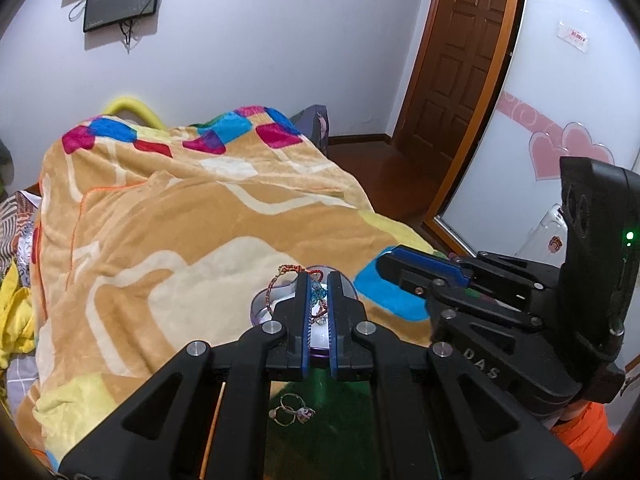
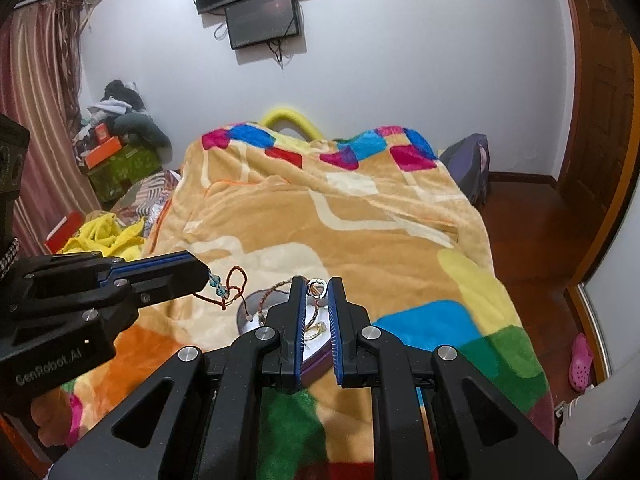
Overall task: Organize jewelry
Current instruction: 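Carry both held pieces over the heart tin and lower them inside, then open the left tool to release the pendant into the tin while the right tool releases its ring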
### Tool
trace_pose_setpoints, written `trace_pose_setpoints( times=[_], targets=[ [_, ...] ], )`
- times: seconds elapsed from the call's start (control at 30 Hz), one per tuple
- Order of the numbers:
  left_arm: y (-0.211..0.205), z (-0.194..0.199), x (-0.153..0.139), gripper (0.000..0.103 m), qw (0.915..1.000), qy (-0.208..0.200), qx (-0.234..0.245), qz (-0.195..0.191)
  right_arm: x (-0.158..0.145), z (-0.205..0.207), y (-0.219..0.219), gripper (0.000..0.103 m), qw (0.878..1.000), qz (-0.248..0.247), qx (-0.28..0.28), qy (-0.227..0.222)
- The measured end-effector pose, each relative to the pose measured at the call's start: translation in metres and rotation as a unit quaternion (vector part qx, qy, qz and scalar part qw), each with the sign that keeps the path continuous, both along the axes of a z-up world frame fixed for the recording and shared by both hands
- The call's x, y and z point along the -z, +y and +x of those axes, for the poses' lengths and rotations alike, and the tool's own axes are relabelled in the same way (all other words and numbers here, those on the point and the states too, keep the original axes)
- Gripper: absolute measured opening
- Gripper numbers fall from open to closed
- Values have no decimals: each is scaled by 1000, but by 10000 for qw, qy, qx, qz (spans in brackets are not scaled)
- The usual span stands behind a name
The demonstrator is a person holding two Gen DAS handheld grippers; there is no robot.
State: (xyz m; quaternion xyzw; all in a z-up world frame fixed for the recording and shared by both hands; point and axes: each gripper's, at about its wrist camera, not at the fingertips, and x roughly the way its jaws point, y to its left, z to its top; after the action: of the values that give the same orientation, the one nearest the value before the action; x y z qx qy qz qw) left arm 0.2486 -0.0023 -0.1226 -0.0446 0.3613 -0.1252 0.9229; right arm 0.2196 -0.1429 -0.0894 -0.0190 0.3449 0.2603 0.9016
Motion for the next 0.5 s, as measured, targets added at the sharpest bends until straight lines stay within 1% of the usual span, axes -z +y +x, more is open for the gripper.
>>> trace_pose_setpoints(
  times=[0.23, 0.5],
  targets=[
    [-3, 15, 25, 6, 9995, 319, 32, -18, 24, 13, 6, 10, 9991, -192, -145, 357],
    [-4, 28, 48, 6, 9979, 650, 76, -17, 38, 26, 4, 10, 9972, -223, -243, 678]
  ],
)
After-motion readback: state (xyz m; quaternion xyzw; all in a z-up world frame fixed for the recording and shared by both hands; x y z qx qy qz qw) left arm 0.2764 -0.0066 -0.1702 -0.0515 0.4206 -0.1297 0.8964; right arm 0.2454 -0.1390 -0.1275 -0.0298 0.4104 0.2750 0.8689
